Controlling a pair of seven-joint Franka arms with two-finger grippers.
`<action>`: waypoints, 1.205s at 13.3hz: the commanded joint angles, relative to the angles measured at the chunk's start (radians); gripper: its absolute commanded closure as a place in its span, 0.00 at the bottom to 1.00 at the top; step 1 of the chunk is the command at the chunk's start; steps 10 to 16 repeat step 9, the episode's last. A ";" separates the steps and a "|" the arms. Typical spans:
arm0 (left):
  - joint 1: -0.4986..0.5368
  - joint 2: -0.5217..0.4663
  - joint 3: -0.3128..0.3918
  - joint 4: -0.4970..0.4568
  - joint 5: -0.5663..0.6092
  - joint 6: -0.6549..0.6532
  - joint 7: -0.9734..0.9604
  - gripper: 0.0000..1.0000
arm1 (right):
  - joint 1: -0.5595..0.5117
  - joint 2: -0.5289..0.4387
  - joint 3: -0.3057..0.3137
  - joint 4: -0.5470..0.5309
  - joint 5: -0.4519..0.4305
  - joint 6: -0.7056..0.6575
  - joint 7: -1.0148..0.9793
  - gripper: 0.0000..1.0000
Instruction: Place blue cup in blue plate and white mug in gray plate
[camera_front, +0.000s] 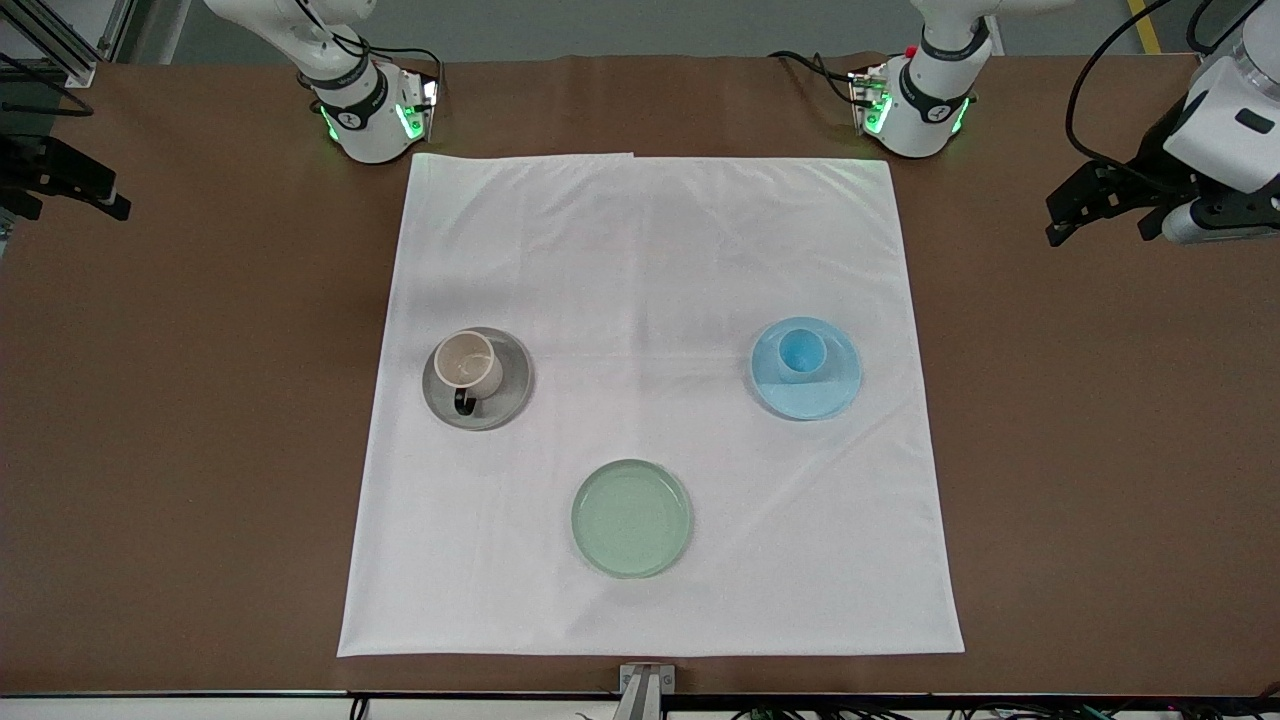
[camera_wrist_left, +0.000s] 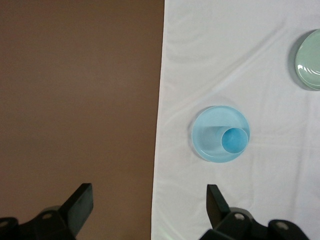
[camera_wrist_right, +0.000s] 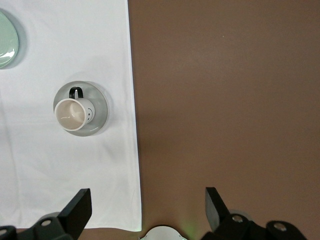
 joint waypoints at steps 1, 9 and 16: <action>0.002 -0.006 0.005 0.017 0.018 -0.017 0.018 0.00 | -0.022 -0.010 0.012 0.009 0.019 -0.002 -0.046 0.00; 0.001 -0.005 0.007 0.024 0.019 -0.038 0.018 0.00 | -0.022 -0.012 0.013 0.010 0.004 -0.003 -0.037 0.00; 0.001 -0.005 0.007 0.024 0.019 -0.038 0.018 0.00 | -0.022 -0.012 0.013 0.010 0.004 -0.003 -0.037 0.00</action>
